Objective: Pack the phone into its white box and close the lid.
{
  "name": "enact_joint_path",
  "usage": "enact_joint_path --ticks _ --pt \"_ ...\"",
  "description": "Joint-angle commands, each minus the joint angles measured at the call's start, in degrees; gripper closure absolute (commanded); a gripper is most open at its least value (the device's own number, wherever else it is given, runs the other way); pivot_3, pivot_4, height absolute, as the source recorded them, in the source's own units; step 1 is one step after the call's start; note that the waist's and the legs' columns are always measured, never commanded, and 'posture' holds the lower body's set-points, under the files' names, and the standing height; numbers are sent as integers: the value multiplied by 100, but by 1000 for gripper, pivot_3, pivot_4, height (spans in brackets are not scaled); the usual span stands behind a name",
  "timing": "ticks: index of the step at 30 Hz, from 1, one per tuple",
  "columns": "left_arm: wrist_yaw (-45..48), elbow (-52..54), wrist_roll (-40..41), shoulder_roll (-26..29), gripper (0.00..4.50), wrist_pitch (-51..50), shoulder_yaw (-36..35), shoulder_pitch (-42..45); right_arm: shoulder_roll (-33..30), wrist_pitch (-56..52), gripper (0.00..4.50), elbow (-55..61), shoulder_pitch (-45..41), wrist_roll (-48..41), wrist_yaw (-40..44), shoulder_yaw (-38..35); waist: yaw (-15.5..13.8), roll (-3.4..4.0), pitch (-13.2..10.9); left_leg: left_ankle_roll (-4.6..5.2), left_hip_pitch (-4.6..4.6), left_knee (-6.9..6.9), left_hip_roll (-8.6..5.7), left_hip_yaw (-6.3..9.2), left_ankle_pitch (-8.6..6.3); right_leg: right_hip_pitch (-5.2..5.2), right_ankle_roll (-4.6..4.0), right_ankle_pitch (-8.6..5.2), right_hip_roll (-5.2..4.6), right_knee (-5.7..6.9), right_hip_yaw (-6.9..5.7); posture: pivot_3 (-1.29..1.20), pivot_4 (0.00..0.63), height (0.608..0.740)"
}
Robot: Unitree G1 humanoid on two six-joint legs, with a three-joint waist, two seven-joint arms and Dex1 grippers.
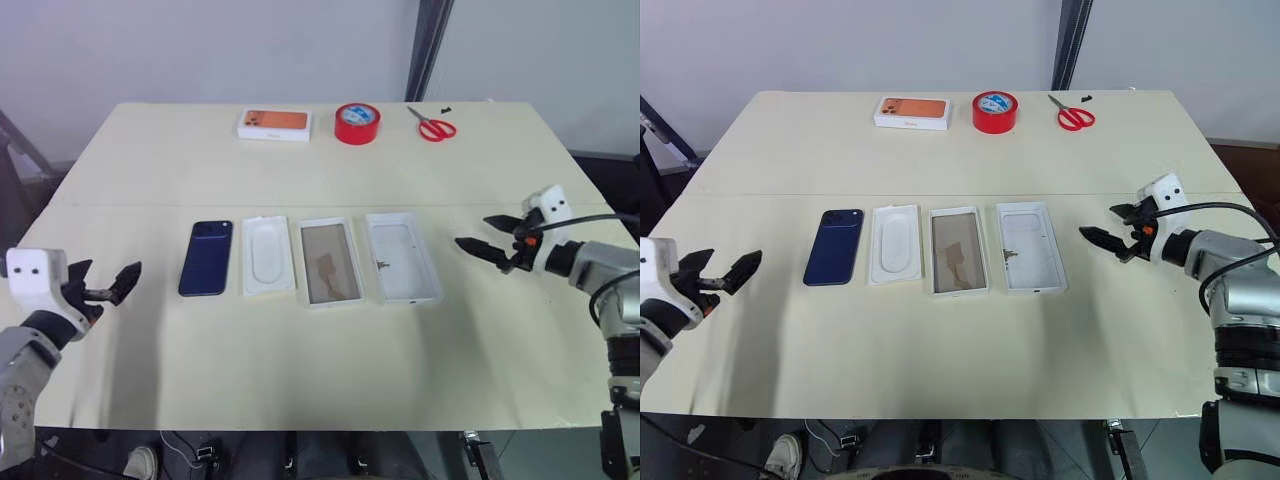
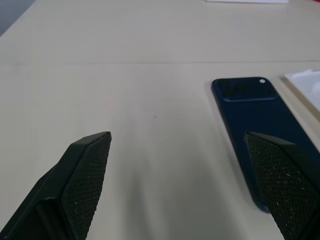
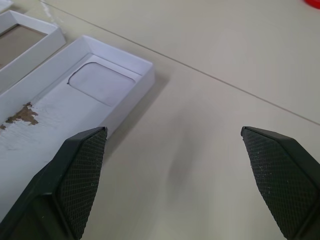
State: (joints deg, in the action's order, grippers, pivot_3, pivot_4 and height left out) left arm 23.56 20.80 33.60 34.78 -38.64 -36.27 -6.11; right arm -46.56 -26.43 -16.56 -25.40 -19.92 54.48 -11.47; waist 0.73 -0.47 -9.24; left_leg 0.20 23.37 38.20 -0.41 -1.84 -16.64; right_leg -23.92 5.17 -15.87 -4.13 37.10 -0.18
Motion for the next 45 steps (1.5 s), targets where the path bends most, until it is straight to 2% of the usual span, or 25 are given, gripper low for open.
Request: enact_joint_path --ticks 1,8,12,20,24,26,29,34,38,45 --pt "-68 213 91 72 32 -62 -90 49 -25 1 0 139 -88 -69 4 -76 2 0 0 0 0 0 0 0 0 0 0 0 0 0 0 0 150 725" --pt "-113 393 192 101 32 -217 23 128 76 19 0 81 -303 -26 -94 -23 10 0 0 0 -1 1 0 0 1 0 0 0 1 3 0 0 150 725" --pt "-169 641 323 63 32 -401 158 219 95 -181 0 481 -251 -160 -104 -8 1 0 0 0 -1 2 0 0 1 0 1 0 1 3 0 0 150 725" --pt "-837 1409 901 -617 32 -1238 1400 1030 296 -798 0 2099 -96 -609 -67 281 -12 -3 1 1 -1 6 -1 1 1 7 3 1 2 3 -2 0 150 725" --pt "-1644 1584 1187 -1043 32 -2162 1813 1416 421 -960 0 3095 -2 -673 45 906 4 -3 1 1 -1 6 -1 2 1 4 3 2 7 7 -2 0 150 725" --pt "-2008 1555 1306 -1178 32 -2577 1701 1553 467 -1029 0 3410 53 -654 -15 1098 7 -5 2 2 -2 12 0 4 2 6 3 2 10 15 -3 0 150 725" --pt "-2759 1350 1542 -1696 32 -3106 1491 2155 449 -1090 0 3749 98 -759 49 1212 -45 -10 -1 1 -1 18 0 5 3 7 4 2 14 16 -3 0 150 725" --pt "-3386 939 1674 -2204 32 -4215 1246 2858 441 -1096 0 4134 243 -661 -1 1509 -107 -13 -3 15 9 75 8 16 -7 29 5 1 29 12 -11 0 150 725" --pt "-3657 622 1411 -2475 32 -4906 971 3196 510 -1079 0 4262 313 -633 -69 1652 -119 -15 -4 16 8 85 8 16 -8 34 5 1 31 12 -11 0 150 725" --pt "-3719 135 865 -2933 32 -5272 811 3654 553 -1031 0 4362 481 -593 -264 1711 -143 -16 -4 -3 8 88 8 16 2 38 5 1 33 8 -10 0 150 725"
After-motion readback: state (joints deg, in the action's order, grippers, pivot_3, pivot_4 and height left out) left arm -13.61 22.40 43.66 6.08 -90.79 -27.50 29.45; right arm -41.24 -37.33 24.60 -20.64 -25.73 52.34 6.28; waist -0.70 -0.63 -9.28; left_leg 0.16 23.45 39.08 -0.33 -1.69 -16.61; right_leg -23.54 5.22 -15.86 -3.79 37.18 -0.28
